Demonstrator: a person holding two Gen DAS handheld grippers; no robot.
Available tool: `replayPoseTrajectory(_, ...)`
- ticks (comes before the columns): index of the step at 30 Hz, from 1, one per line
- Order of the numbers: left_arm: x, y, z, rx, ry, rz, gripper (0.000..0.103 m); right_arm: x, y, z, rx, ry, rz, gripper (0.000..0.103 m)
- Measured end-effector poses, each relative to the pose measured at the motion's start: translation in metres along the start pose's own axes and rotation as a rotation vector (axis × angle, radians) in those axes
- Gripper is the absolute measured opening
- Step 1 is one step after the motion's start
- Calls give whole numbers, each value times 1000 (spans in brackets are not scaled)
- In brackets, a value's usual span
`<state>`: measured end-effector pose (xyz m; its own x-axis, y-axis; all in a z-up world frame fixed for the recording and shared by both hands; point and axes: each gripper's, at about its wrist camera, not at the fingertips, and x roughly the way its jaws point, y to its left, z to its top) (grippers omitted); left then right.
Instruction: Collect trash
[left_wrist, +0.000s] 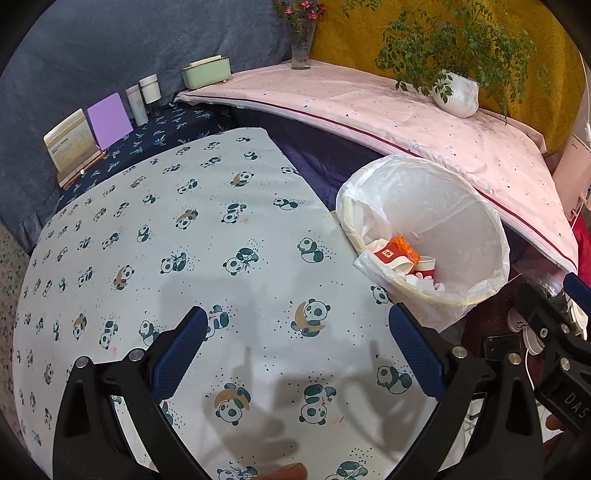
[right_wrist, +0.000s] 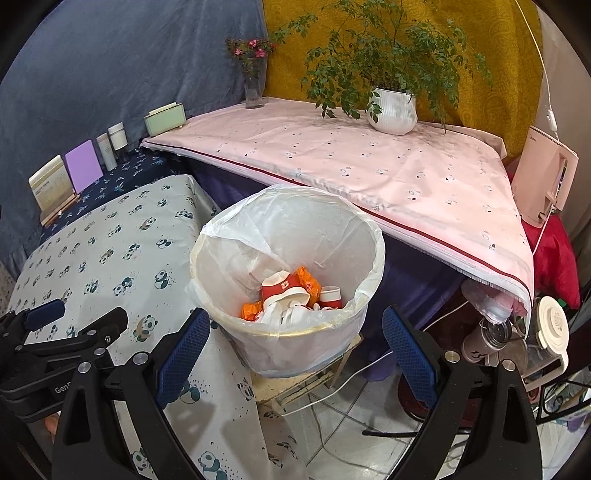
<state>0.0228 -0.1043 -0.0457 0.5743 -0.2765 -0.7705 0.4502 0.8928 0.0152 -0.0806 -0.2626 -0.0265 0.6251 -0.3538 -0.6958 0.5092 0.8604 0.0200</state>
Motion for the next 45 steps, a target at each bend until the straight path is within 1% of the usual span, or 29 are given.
replayPoseTrajectory(12,0,-2,-1,14,-10,22,94,3,2,-4,1,5,3,91)
replayPoseTrajectory(45,-2,-7,-4,36,-10,35,94,6,3,-12,-1,13,-7,91)
